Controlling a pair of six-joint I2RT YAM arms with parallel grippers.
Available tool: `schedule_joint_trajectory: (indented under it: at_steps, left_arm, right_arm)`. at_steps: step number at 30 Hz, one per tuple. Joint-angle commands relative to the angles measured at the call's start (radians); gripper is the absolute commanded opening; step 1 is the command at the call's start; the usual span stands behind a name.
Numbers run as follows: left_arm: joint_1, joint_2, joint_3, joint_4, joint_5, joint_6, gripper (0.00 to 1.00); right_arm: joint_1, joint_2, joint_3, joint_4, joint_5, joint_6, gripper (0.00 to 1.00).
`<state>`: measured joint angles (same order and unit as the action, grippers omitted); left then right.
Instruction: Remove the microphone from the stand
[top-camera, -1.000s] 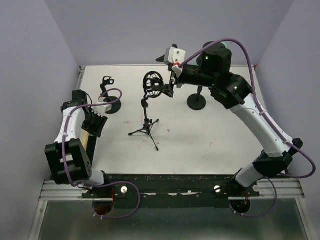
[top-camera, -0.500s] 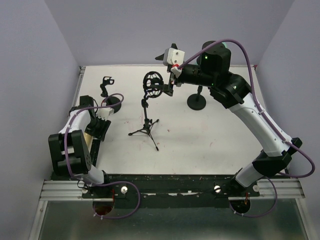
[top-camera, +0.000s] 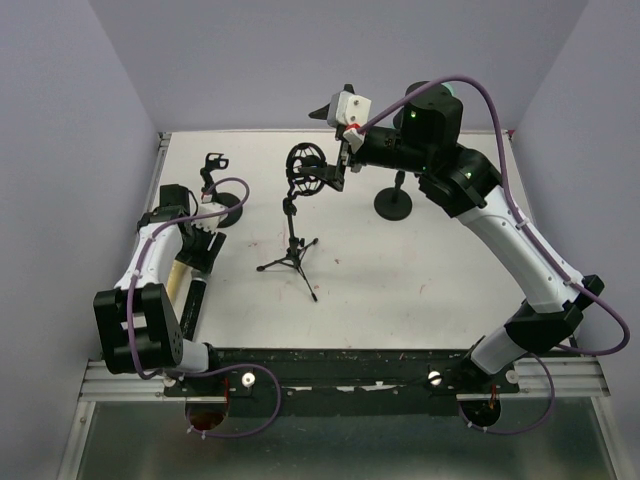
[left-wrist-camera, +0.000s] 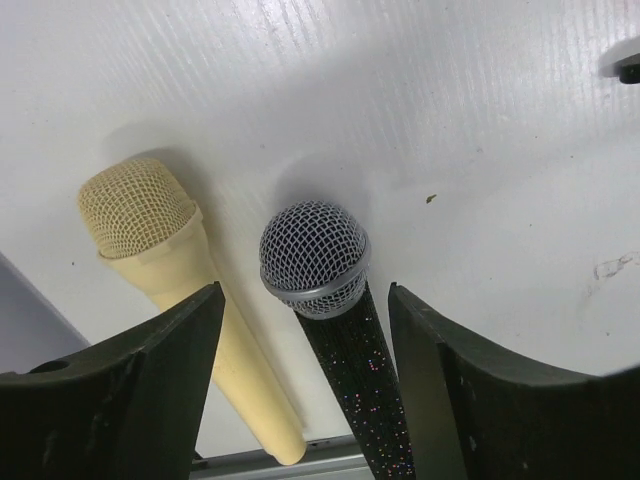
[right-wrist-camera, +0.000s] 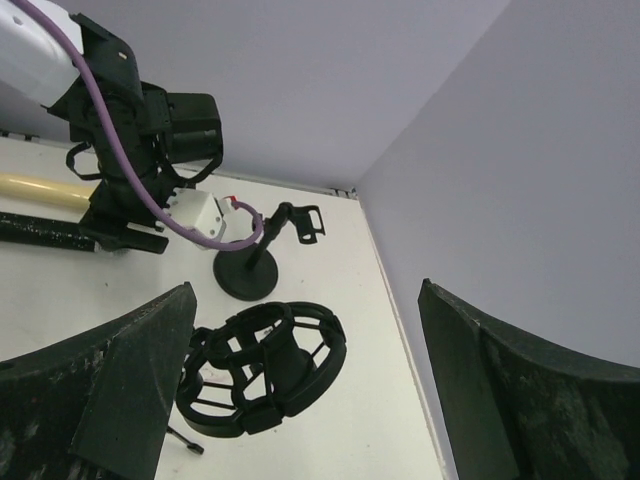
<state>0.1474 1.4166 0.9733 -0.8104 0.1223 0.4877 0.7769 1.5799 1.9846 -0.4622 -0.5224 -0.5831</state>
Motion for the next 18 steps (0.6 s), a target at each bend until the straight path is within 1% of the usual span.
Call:
schedule_joint_trajectory:
  at_steps: [1,5,8,11,13,15,18]
  left_arm:
    - [-0.031,-0.06,-0.015,-0.018,-0.049,-0.018,0.75]
    - [-0.045,-0.129,0.002,-0.084,-0.046,-0.026,0.75]
    - [-0.048,-0.247,0.028,-0.151,0.019,-0.009,0.74]
    - [-0.054,-0.394,0.048,-0.188,0.14,0.026,0.73]
    - [-0.069,-0.494,0.054,-0.182,0.232,0.067,0.74]
    - [-0.084,-0.568,0.071,-0.171,0.354,0.109,0.79]
    - [-0.101,-0.611,0.126,-0.139,0.558,0.1,0.84]
  right_arm:
    - [-0.002,-0.02,-0.03,0.074,-0.031,0.046,1.0]
    - [-0.002,-0.029,-0.053,0.144,-0.013,0.098,1.0]
    - [-0.002,-0.026,-0.038,0.203,0.048,0.207,1.0]
    - [-0.007,-0.061,-0.062,0.287,0.241,0.408,1.0]
    - [-0.011,-0.113,-0.113,0.292,0.271,0.419,1.0]
    - [-0.014,-0.159,-0.167,0.298,0.317,0.414,1.0]
    - [-0.028,-0.199,-0.208,0.272,0.412,0.457,1.0]
